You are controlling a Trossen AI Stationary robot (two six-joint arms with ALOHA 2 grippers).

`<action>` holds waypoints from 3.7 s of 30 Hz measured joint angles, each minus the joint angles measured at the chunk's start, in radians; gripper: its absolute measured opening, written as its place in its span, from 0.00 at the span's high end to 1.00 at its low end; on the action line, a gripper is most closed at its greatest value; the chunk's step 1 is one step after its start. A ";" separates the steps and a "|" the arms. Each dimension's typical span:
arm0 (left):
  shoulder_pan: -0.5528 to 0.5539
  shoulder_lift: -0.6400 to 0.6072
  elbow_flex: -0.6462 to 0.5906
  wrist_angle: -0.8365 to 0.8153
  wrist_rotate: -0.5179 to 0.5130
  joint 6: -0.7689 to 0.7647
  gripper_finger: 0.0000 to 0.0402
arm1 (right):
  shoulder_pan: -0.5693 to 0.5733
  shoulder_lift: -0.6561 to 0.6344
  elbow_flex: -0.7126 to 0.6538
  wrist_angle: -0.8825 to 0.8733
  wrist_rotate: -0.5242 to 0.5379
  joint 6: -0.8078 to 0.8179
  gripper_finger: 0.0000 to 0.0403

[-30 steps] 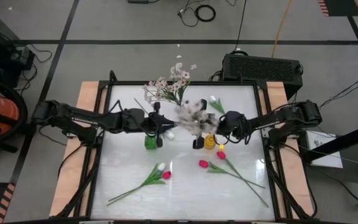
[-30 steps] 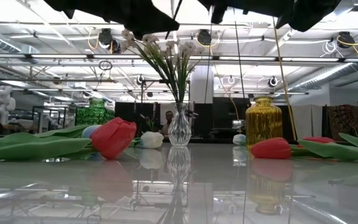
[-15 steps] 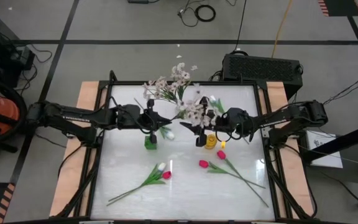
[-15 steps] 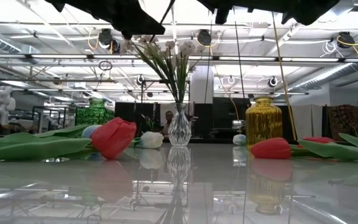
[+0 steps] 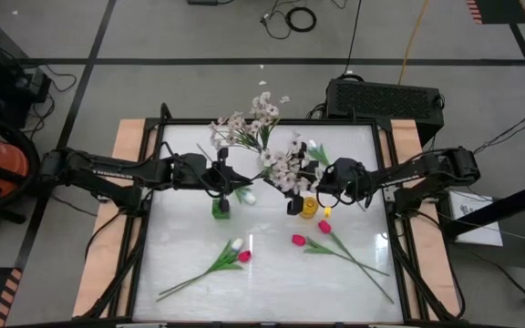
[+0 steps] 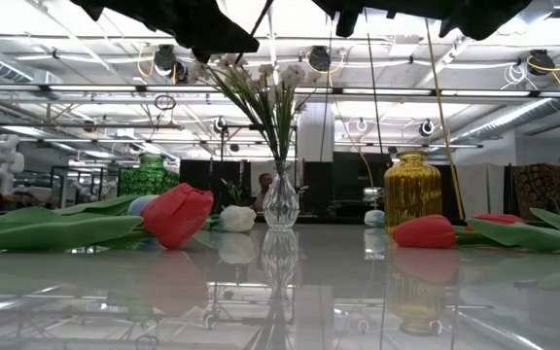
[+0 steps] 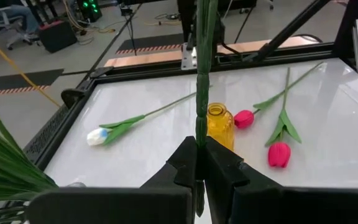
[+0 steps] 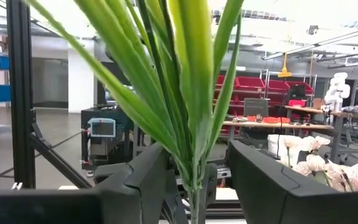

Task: Sort flowers into vase by color
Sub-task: Put the white flowers into the transparent vase

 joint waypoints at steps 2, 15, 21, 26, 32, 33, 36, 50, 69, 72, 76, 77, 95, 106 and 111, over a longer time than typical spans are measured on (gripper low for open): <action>0.000 0.000 0.000 0.000 0.000 0.000 0.95 | 0.000 0.000 0.000 0.003 0.000 0.000 0.61; 0.000 0.013 -0.002 -0.003 -0.001 0.021 0.95 | 0.000 0.049 -0.001 0.090 0.003 0.018 0.89; 0.000 0.011 -0.002 -0.019 -0.009 0.017 0.95 | -0.002 0.049 -0.001 0.081 0.005 0.011 0.97; 0.000 0.002 -0.002 -0.027 -0.022 -0.053 0.86 | -0.003 0.049 -0.001 0.079 0.016 0.012 0.99; 0.000 -0.042 -0.001 -0.085 -0.028 -0.120 0.56 | -0.010 0.026 -0.001 0.013 0.060 0.011 0.99; 0.000 -0.055 -0.001 -0.108 -0.032 -0.130 0.51 | -0.014 0.018 -0.001 0.001 0.064 0.012 0.99; 0.000 -0.109 -0.001 -0.192 -0.038 -0.137 0.40 | -0.021 -0.019 -0.001 -0.034 0.083 -0.003 1.00; 0.000 -0.331 -0.001 -0.528 -0.050 -0.138 0.34 | -0.192 -0.083 -0.060 -0.216 0.205 -0.020 1.00; 0.000 -0.342 -0.012 -0.620 -0.053 -0.137 0.34 | -0.281 0.079 -0.082 -0.046 0.128 0.074 1.00; 0.000 -0.342 -0.012 -0.620 -0.053 -0.137 0.34 | -0.284 0.079 -0.082 -0.063 0.130 0.075 1.00; 0.000 -0.342 -0.012 -0.620 -0.053 -0.137 0.34 | -0.284 0.079 -0.082 -0.061 0.131 0.085 0.99; 0.000 -0.342 -0.012 -0.620 -0.054 -0.137 0.34 | -0.284 0.079 -0.082 -0.065 0.131 0.088 0.99; 0.000 -0.342 -0.013 -0.588 -0.055 -0.136 0.34 | -0.284 0.084 -0.082 -0.151 0.132 0.170 0.88; 0.000 -0.342 -0.013 -0.599 -0.055 -0.136 0.34 | -0.284 0.074 -0.081 -0.305 0.126 0.267 0.55; 0.000 -0.341 -0.013 -0.599 -0.055 -0.137 0.34 | -0.284 0.073 -0.081 -0.361 0.125 0.291 0.37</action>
